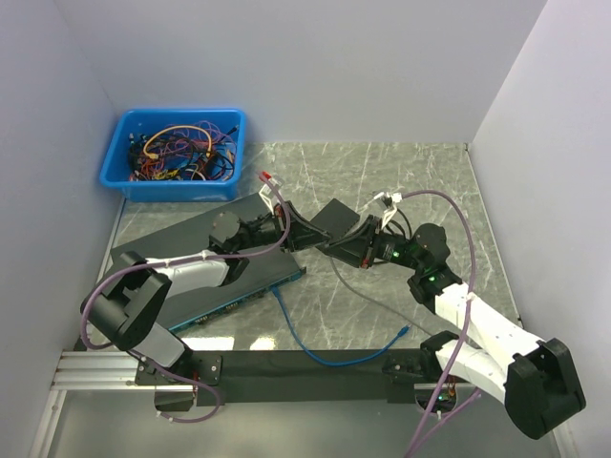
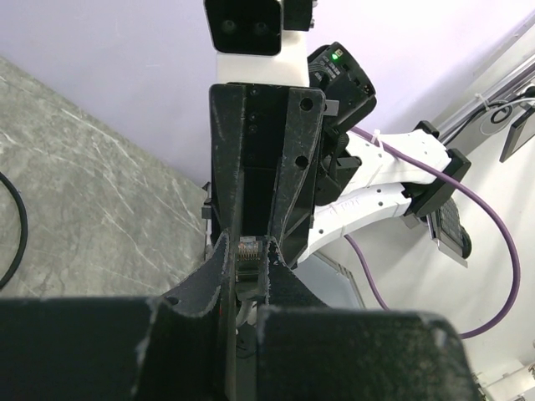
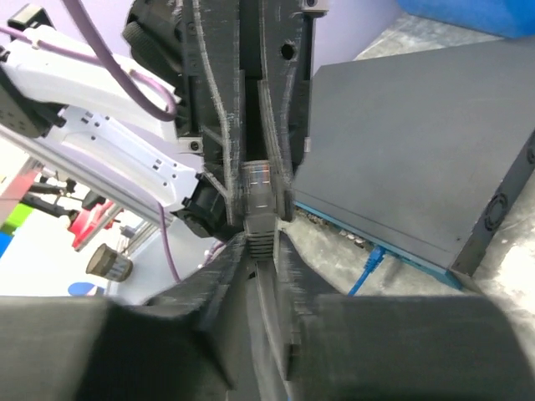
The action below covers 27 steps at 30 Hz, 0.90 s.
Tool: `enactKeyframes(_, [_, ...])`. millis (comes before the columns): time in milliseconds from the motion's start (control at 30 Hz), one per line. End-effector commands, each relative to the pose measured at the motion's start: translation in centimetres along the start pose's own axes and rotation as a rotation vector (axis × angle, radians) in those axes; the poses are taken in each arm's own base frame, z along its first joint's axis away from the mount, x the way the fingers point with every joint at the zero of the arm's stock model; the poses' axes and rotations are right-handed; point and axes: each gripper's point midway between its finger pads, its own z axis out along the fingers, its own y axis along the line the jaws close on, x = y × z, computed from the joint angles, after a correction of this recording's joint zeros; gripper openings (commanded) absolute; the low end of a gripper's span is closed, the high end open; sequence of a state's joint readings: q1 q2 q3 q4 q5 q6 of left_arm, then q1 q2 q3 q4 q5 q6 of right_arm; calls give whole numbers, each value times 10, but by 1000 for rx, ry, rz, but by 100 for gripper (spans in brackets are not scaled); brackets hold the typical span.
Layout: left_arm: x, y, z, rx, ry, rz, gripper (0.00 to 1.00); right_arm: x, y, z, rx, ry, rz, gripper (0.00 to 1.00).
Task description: Insert the plug into the switch port
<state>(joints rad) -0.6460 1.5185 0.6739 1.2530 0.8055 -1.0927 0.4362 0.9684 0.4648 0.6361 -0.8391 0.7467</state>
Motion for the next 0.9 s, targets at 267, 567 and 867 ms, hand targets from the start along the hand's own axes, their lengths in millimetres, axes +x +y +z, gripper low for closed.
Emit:
enactKeyframes(267, [-8,-1,12,16,9,53,30,-25,13,0,8,-65,-83,0])
enactKeyframes(567, [-9,42,8,-181,13,52,49,-24,-33,-23,341,-78,-114,0])
enactKeyframes(867, [-33,118,-17,-577,-45,93,46,-23,-140,-98,1081,-58,-70,0])
